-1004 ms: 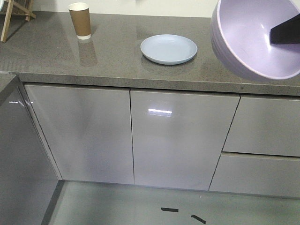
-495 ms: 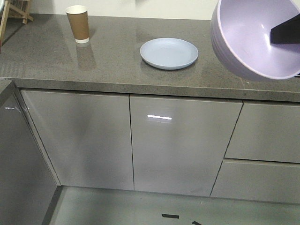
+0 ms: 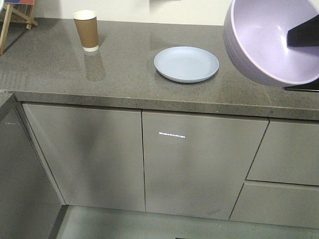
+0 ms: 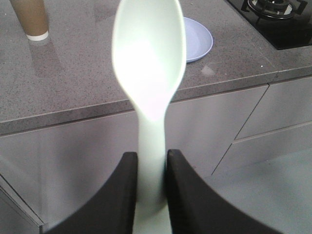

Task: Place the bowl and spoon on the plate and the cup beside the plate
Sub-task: 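Drive the base toward the counter with the pale blue plate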

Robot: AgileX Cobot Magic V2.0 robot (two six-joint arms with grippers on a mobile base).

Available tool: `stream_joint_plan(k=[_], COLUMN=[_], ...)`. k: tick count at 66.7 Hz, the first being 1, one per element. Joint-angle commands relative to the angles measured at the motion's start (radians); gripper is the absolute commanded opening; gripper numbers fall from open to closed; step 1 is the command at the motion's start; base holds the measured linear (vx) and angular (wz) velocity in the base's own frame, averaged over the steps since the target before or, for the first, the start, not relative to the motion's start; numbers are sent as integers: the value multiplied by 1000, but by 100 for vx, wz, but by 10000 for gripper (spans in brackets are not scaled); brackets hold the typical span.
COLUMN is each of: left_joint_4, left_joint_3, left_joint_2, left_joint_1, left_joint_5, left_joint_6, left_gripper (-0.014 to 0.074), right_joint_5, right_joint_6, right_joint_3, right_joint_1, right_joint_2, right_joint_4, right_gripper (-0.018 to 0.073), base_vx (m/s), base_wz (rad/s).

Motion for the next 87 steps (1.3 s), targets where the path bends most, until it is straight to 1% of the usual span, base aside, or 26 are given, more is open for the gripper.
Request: stream_joint_plan(k=[1, 87], left_joint_4=[-26, -26], left_joint_3=[-25, -25], left_joint_2=[-14, -14], left_joint_1=[-1, -1], left_joint_5=[-61, -61], left_joint_6=[0, 0], left_gripper=[-6, -6], right_joint_5=[-47, -48], right_joint_6=[-7, -7], right_joint_3=[-26, -26], right_joint_1=[-2, -1], right_joint_2=[-25, -25], right_joint_4=[48, 48], right_gripper=[-6, -6], base_vx=[10, 8], base_wz=[0, -1])
